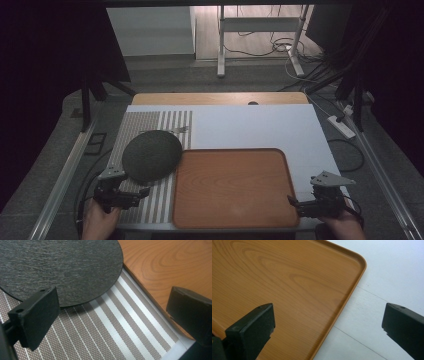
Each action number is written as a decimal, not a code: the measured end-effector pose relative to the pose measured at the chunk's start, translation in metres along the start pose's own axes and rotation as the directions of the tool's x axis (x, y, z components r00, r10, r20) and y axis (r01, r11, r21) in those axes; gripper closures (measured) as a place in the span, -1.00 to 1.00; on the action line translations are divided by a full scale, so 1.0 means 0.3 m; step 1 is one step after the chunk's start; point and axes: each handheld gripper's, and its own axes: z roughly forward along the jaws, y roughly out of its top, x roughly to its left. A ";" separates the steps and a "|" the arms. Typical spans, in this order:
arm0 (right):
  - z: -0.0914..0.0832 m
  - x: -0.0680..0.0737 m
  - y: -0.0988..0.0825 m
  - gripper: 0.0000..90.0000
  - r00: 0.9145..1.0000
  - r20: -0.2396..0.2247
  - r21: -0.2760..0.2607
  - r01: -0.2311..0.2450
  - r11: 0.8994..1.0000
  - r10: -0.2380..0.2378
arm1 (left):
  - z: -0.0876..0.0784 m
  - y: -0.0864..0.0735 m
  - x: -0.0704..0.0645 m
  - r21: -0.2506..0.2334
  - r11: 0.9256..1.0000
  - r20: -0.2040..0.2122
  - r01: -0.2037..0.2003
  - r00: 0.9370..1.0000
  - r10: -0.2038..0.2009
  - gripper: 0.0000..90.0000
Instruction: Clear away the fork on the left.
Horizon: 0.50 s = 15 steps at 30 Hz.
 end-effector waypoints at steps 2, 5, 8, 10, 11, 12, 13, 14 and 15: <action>0.000 0.000 0.000 -1.00 1.000 0.000 0.002 0.001 1.000 -0.001 | 0.008 0.010 0.007 0.004 1.000 0.003 0.004 1.000 -0.004 -1.00; 0.001 0.000 0.000 -1.00 1.000 0.000 0.004 0.000 1.000 0.000 | 0.018 0.023 0.016 0.009 1.000 0.001 0.005 1.000 -0.005 -1.00; 0.000 0.000 0.000 -1.00 1.000 -0.001 0.003 0.001 1.000 -0.001 | 0.029 0.037 0.027 0.011 1.000 -0.008 -0.002 1.000 0.002 -1.00; 0.000 0.000 0.000 -1.00 1.000 -0.001 0.003 0.001 1.000 -0.001 | 0.036 0.047 0.037 0.014 1.000 -0.017 -0.004 1.000 0.004 -1.00; 0.000 0.000 0.000 -1.00 1.000 -0.001 0.003 0.001 1.000 -0.001 | 0.040 0.053 0.042 0.016 1.000 -0.021 -0.003 1.000 0.004 -1.00; 0.000 0.000 0.000 -1.00 1.000 -0.001 0.003 0.001 1.000 -0.001 | 0.045 0.058 0.047 0.018 1.000 -0.021 0.002 1.000 -0.002 -1.00; 0.000 0.000 0.000 -1.00 1.000 -0.001 0.003 0.001 1.000 -0.001 | 0.049 0.064 0.053 0.019 1.000 -0.025 0.004 1.000 -0.004 -1.00; 0.000 0.000 0.000 -1.00 1.000 -0.001 0.003 0.001 1.000 -0.001 | 0.054 0.071 0.060 0.020 1.000 -0.028 0.010 1.000 -0.009 -1.00; 0.001 0.000 0.000 -1.00 1.000 -0.001 0.003 0.000 1.000 0.000 | 0.057 0.076 0.065 0.022 1.000 -0.027 0.014 1.000 -0.013 -1.00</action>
